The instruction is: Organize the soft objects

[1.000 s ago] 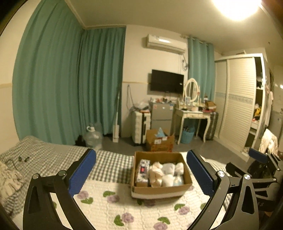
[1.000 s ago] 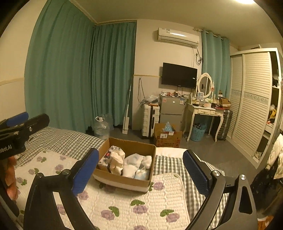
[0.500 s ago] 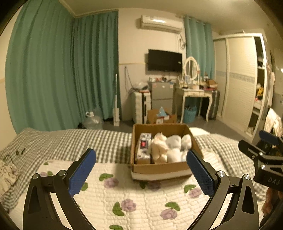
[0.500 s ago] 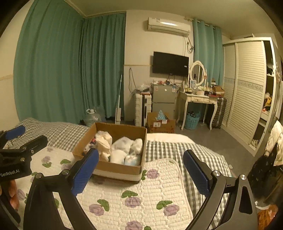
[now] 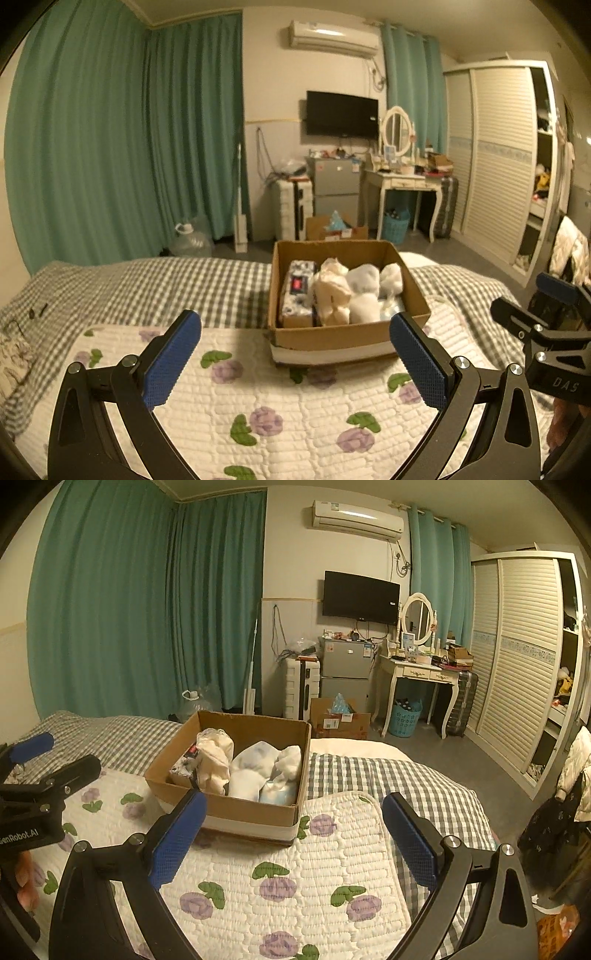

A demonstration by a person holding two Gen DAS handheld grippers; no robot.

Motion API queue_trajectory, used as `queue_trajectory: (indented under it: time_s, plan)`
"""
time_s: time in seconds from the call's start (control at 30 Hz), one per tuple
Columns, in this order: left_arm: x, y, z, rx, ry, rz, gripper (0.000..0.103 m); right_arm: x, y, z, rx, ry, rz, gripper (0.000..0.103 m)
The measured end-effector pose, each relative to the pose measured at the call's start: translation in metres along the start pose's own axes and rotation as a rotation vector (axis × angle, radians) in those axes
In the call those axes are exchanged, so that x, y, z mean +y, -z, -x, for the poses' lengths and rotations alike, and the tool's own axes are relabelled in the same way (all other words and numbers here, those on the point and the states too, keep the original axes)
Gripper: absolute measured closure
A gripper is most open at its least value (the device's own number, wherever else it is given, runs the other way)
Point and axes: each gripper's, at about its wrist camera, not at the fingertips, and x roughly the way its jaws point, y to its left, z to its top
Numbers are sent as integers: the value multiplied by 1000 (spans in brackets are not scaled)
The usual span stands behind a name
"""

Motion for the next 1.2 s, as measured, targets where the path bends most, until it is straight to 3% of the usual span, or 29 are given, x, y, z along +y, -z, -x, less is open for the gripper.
queue_trajectory:
  time_s: [1.2]
  plan:
    - [4,-1,1,13,24,29,0,7,3,-1,-1,-14,3,6]
